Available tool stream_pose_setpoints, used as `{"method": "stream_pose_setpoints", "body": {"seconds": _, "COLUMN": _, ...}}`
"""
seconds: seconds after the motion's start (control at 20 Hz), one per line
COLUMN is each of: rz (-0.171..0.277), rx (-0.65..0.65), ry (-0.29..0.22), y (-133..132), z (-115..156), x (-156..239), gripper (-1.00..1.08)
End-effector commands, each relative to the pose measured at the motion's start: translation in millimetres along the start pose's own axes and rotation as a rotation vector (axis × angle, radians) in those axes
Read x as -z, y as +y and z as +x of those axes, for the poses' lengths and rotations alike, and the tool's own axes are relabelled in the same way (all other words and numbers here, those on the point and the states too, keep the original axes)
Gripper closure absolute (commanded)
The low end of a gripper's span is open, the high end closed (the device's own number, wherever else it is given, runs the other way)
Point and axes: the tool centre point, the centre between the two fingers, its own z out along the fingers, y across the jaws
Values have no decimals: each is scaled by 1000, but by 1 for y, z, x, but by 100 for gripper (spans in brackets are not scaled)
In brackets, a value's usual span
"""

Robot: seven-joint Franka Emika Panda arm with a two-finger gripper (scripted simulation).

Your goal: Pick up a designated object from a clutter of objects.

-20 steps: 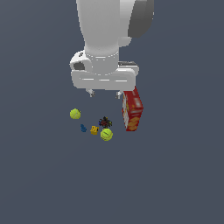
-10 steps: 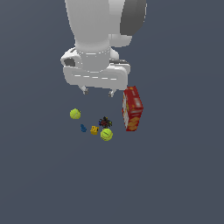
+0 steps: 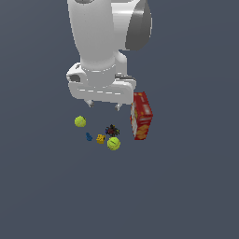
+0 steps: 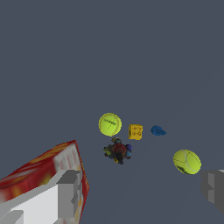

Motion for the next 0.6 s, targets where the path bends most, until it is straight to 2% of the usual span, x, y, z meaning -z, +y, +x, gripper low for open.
{"method": "stream_pose_setpoints", "body": {"seconds": 0.0, "rz": 2, "rx": -3, "ry": -1, "y": 3, "z": 2, "x": -15, "gripper": -92}}
{"method": "stream_pose_setpoints", "body": {"seconds": 0.55, "rz": 9, "rx": -29, "ry": 1, "y": 23, "z": 6, "x": -119, "gripper": -92}}
